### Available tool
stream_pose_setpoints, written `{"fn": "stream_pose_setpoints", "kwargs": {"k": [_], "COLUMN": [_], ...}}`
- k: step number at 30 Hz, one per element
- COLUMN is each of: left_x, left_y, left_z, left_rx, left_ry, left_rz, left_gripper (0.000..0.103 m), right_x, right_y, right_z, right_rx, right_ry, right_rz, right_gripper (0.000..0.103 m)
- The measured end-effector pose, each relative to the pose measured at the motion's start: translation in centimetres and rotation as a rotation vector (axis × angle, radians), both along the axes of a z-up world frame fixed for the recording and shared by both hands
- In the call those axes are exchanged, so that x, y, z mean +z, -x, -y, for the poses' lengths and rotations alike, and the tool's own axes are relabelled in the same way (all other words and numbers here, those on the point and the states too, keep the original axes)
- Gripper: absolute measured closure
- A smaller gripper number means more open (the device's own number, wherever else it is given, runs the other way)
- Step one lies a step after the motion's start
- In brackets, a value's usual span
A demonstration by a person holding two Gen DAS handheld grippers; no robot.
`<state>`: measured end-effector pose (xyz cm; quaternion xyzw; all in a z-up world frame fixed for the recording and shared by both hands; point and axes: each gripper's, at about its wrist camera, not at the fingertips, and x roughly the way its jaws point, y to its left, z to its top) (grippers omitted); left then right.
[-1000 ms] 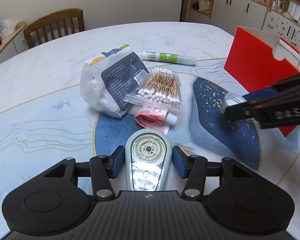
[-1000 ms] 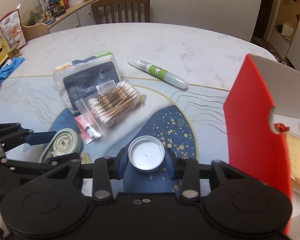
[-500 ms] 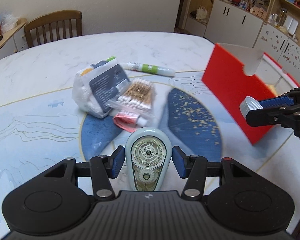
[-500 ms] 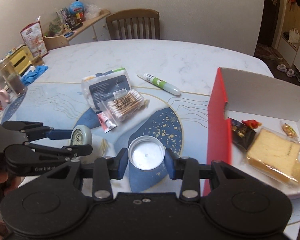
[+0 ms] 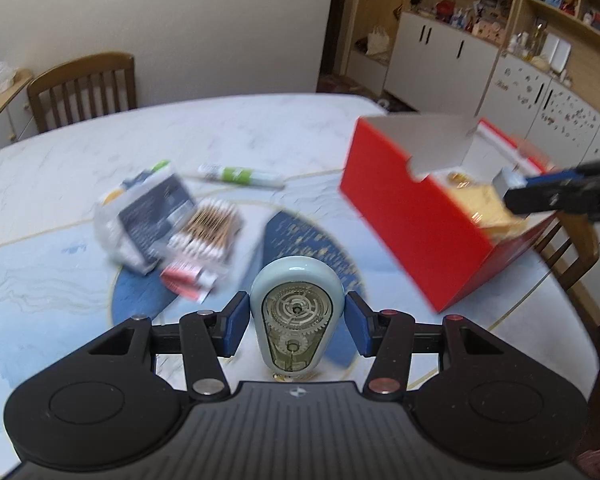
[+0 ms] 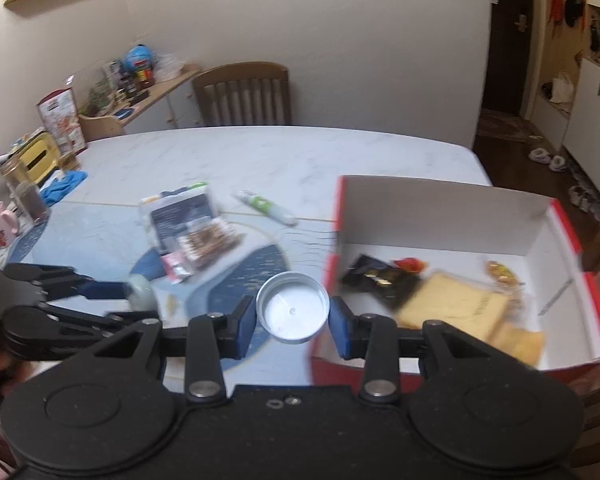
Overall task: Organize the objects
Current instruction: 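Lift both items and carry them over the red box, then lower both items into the box and open both grippers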
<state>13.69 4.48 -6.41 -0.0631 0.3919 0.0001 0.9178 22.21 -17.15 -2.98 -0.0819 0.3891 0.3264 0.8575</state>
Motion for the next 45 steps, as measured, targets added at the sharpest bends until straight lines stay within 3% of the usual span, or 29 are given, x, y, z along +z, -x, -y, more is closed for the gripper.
{"fn": "stream_pose_setpoints", "kwargs": {"k": [11, 21, 29, 37, 45], "left_x": [5.3, 7.5, 6.8, 3.7, 0.7], "left_y": [-4.2, -9.0, -13.0, -16.9, -19.8], "left_z": [5.0, 10.6, 13.6, 15.6, 16.6], "left_rx": [-0.112, -0.246, -0.287, -0.315, -0.311], "left_ry": [0.065, 0.079, 0.095, -0.003, -0.076], "left_rz": [0.074, 0.084, 0.038, -0.041, -0.111], "left_gripper": [0.052, 0.052, 0.052, 0.052, 0.052], "right_x": [-1.3, -2.7, -3.5, -4.2, -5.7], "right_y": [-4.0, -6.7, -8.1, -9.3, -10.0], "right_z": [5.9, 9.1, 9.9, 9.6, 8.4], "right_rx": [-0.108, -0.152, -0.147, -0.117, -0.051], "right_ry": [0.047, 0.078, 0.083, 0.1, 0.183], "right_rz": [0.033, 0.033, 0.009, 0.005, 0.023], "right_gripper": [0.065, 0.065, 0.065, 0.065, 0.065]}}
